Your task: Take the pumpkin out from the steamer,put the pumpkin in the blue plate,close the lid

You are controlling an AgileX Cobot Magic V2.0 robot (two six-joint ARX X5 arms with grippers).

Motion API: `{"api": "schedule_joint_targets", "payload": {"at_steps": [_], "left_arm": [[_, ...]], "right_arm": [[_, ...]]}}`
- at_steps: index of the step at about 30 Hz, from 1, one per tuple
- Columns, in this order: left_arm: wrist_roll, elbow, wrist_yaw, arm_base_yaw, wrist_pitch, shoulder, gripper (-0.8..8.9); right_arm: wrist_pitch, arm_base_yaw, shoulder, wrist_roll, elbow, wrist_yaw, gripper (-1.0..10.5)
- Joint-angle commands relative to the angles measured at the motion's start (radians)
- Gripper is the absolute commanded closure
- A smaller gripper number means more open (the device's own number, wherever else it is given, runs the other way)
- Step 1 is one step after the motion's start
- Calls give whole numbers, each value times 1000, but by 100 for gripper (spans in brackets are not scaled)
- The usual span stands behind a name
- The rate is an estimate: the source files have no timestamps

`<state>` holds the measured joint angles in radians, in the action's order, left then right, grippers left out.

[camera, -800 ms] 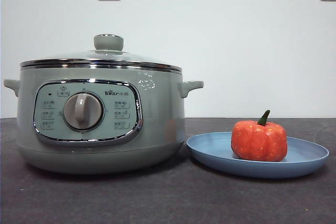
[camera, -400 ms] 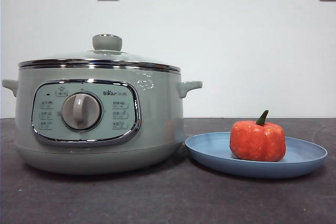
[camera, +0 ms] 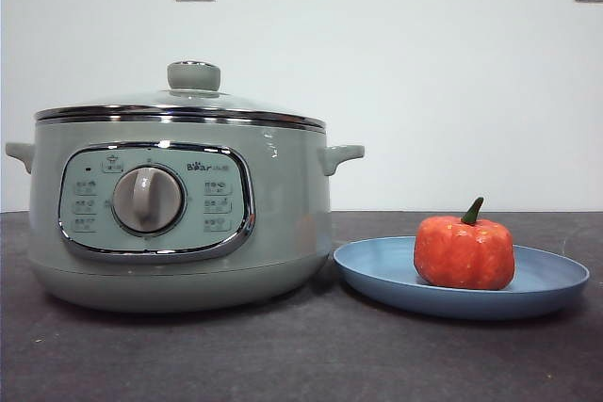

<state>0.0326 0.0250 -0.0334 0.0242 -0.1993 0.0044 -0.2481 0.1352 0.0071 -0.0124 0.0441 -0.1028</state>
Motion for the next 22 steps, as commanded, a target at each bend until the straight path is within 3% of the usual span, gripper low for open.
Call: {"api": "schedule_joint_targets", "payload": {"at_steps": [1,22], "left_arm": [[-7,-13,3,3,-5,-3,816],[-7,-13,3,3,-5,-3,816]], "right_arm": [[4,-2,-5,3,-11,2,917],[4,-2,6,3,-11,4,917]]}}
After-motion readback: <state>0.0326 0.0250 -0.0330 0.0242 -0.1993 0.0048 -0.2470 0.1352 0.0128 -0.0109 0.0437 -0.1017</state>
